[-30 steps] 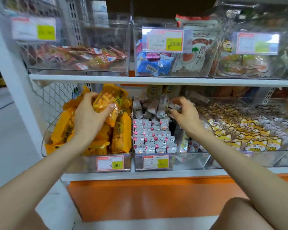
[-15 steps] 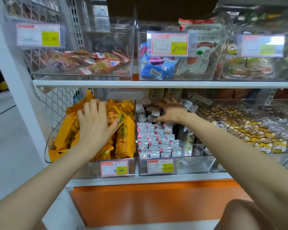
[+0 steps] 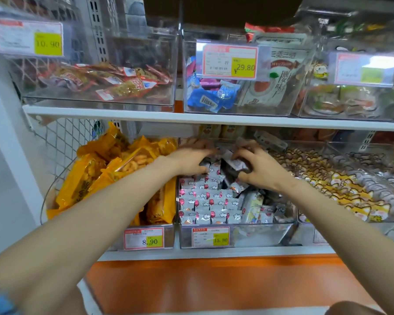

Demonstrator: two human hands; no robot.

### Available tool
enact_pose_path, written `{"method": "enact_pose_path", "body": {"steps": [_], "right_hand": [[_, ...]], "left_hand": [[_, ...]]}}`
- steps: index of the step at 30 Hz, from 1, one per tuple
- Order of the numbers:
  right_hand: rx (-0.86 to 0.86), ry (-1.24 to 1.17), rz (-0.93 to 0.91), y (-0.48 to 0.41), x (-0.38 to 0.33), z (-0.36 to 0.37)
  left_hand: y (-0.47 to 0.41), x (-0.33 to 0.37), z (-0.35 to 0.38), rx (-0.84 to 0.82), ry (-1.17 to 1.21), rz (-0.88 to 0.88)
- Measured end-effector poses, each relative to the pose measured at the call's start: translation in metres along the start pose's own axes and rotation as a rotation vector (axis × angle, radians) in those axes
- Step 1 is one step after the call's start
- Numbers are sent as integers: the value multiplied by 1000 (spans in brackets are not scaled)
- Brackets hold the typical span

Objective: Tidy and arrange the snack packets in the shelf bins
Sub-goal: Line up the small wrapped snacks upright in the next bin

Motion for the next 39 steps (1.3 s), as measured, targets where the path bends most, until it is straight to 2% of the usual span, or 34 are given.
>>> {"method": "enact_pose_path", "body": {"steps": [3, 6, 9, 12, 15, 17, 20, 23, 29, 33, 36, 39], "right_hand": [[-15, -5, 38, 14, 7, 4], [-67, 51, 4, 15, 5, 8], [-23, 118, -22, 2, -1, -4], [-53, 21, -28, -24, -4, -2], [-204, -143, -78, -53, -8, 22], [-347, -173, -24, -62, -1, 43], [-519, -127, 25, -66, 11, 62], [-596, -58, 41, -61, 17, 64], [-664, 5, 9, -56, 22, 65], [-592, 9, -7, -56, 28, 56], [-541, 4, -62, -53, 22, 50], [-536, 20, -34, -50, 25, 50]], "left_hand": [[-21, 4, 13, -70, -78, 49], [-32, -5, 17, -80, -174, -16], [-32, -4, 13, -32, -196, -24], [-28, -1, 7, 60, -150, -17], [-24, -8, -1, 122, -67, -59], [-24, -12, -3, 136, -18, -104], [-26, -16, -2, 150, 53, -144], [-27, -17, -5, 198, 83, -146], [-28, -24, -16, 232, 92, -208], [-26, -36, -18, 196, 54, -313], [-21, -39, -23, 237, 74, -324], [-20, -41, -24, 231, 127, -335]]}}
Point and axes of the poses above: each hand's wrist, its own y-axis away from the middle knuckle, its own z-axis out of the palm, x = y × z, the point moved 10 cm from there along -y, towards the middle knuckle, and after that the axes turned 15 degrees about -z, right-handed, at the moved point
